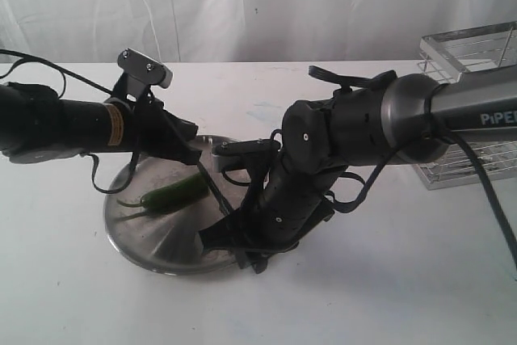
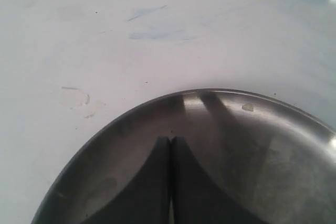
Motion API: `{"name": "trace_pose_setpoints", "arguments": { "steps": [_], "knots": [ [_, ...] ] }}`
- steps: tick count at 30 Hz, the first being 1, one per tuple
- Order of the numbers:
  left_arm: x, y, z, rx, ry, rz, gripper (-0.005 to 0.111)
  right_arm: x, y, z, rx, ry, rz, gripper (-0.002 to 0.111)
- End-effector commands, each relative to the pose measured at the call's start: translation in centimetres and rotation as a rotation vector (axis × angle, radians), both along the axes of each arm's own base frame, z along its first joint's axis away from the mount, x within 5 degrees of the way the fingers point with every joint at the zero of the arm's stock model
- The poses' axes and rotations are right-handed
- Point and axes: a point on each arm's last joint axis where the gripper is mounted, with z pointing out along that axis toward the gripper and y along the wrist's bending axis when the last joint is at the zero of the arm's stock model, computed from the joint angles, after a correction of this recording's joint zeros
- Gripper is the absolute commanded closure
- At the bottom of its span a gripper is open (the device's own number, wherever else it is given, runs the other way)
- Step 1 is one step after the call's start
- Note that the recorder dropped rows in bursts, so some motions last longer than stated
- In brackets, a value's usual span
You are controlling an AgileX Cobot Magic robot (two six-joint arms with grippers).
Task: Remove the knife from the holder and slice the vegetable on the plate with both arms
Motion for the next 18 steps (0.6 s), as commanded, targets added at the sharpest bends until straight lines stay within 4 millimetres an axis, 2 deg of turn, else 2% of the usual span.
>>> {"name": "trace_pose_setpoints", "arguments": {
  "steps": [1, 10, 18],
  "knots": [
    [0.3, -0.3, -1.0, -0.038, -0.002, -0.016, 0.106, 0.1, 0.0, 0.2, 0.000, -0.016, 0.006, 0.108],
    [1.2, -0.7, -2.4, -0.063, 0.013, -0.031, 0.106, 0.1, 0.0, 0.2, 0.000, -0.016, 0.006, 0.108],
    [1.4, -0.6, -5.3, -0.004, 0.087, -0.028, 0.106, 0.1, 0.0, 0.2, 0.000, -0.016, 0.006, 0.108]
  ]
}}
